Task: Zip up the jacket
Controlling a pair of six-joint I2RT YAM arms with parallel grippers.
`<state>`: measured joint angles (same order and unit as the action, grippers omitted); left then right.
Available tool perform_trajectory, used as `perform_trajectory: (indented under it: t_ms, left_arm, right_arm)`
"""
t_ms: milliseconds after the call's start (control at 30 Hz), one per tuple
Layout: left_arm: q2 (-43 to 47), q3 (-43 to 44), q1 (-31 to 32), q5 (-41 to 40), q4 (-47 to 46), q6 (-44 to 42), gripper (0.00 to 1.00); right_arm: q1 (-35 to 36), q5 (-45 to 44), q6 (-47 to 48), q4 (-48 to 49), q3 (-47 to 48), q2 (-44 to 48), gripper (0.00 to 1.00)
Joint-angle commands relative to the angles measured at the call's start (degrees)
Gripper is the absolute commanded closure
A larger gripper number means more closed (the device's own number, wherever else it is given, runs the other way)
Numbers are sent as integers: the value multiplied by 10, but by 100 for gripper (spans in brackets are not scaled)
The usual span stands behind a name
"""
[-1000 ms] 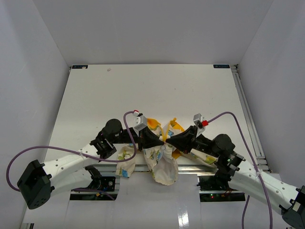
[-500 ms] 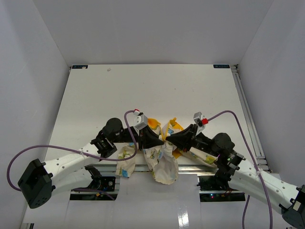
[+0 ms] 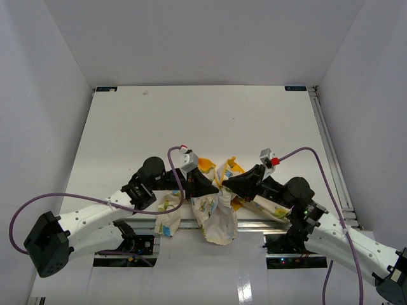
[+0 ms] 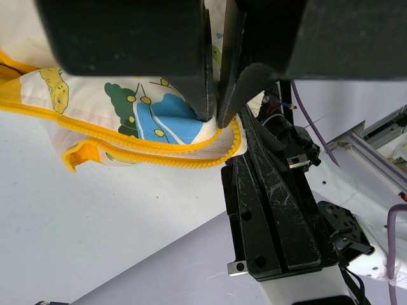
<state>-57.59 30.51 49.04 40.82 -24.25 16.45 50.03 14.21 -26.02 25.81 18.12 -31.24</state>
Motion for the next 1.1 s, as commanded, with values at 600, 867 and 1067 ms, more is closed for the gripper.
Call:
perform_trajectory:
  t_ms: [600,867,1067]
  left_arm:
    - [-33,39,10,74,83,-45,100]
    - [-48,37,10,76,83,-45,100]
    - [-48,36,3,28,54,16,100]
  right_arm:
    - [-6,-10,80,0,142,-63,92]
    - [-7,-15,84,-13,155,-72,92]
    - [-6,6,56,-2,50,-66,92]
